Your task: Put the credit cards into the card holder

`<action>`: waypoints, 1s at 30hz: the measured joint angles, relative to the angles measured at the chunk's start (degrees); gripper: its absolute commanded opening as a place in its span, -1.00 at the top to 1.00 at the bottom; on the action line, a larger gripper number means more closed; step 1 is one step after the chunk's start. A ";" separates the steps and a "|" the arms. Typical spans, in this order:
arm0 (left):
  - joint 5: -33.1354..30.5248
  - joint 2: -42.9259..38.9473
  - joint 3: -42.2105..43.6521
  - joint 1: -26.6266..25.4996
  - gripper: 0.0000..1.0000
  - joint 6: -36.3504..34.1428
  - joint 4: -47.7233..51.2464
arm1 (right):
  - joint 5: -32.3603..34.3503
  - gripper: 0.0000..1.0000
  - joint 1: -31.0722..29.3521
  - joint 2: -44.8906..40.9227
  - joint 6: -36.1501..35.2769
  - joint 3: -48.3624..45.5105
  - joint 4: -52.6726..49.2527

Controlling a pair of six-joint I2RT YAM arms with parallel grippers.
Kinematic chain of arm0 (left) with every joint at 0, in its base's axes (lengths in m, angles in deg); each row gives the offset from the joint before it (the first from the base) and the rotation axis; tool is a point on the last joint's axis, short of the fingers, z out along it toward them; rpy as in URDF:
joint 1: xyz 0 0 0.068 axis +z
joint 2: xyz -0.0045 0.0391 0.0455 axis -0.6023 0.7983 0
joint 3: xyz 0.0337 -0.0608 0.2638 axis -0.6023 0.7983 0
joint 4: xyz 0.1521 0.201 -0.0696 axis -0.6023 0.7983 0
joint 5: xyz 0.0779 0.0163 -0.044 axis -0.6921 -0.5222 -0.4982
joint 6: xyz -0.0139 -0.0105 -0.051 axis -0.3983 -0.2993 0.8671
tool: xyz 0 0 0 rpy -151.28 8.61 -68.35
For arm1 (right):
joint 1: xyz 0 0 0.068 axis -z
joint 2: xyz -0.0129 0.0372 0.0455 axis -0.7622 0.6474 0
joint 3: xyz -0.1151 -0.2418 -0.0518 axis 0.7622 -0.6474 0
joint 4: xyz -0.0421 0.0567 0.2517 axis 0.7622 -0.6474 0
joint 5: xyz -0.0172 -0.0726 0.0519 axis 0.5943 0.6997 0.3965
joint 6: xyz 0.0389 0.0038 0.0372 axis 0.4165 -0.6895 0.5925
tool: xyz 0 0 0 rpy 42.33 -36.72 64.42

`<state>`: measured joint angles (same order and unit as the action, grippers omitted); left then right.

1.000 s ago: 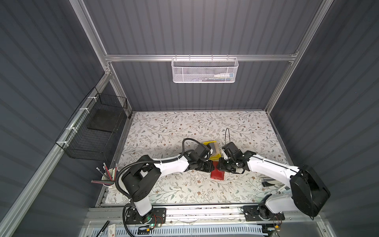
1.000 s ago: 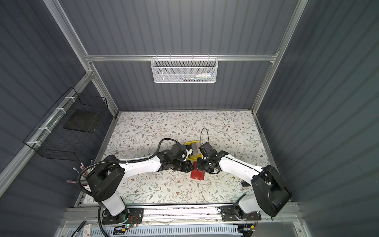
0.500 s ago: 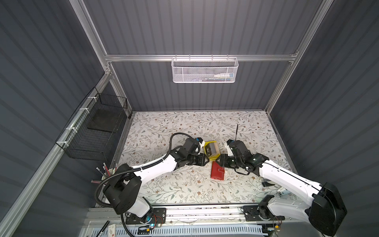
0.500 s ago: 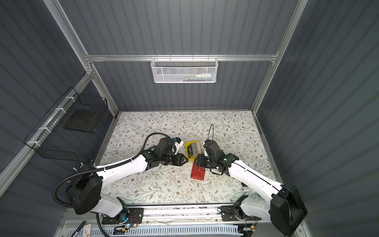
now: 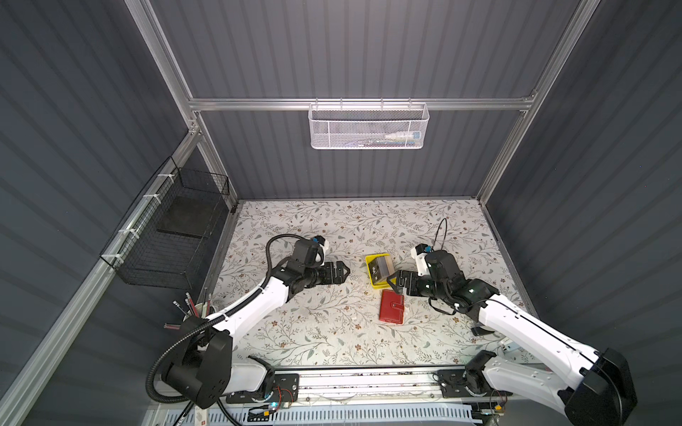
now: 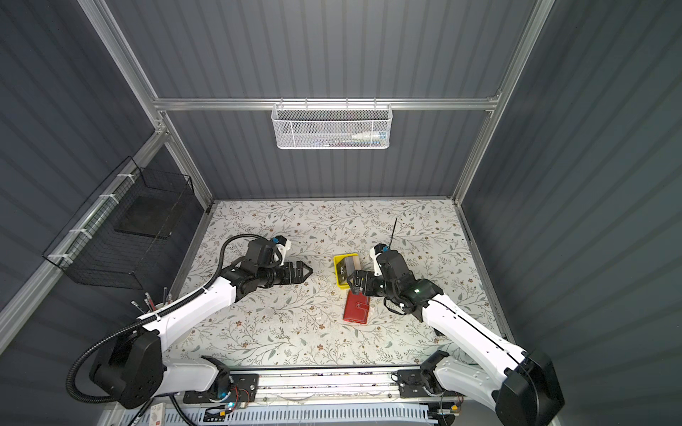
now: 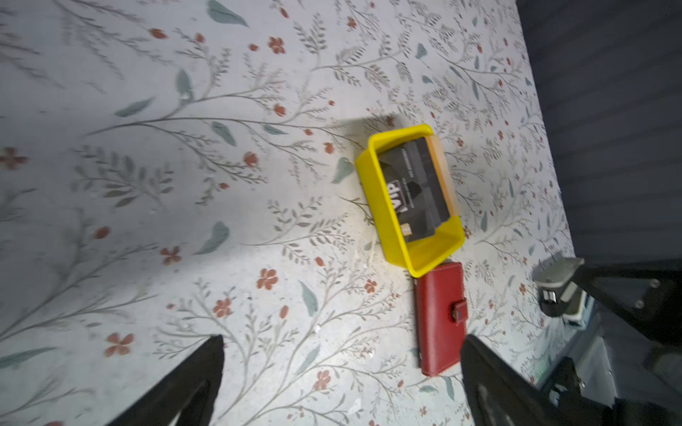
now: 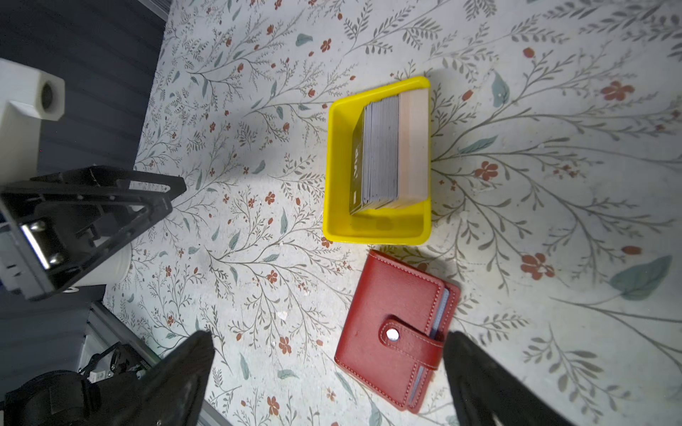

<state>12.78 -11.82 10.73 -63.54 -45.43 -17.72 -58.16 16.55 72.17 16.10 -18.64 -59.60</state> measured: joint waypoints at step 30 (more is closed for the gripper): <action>-11.96 -5.57 16.02 23.82 -1.00 -19.89 -17.90 | 15.98 -0.98 13.25 -13.42 -8.31 -7.52 1.29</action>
<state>0.83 -17.40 26.75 -39.71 -65.32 -35.62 -42.19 29.80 58.75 7.79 -26.16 -58.32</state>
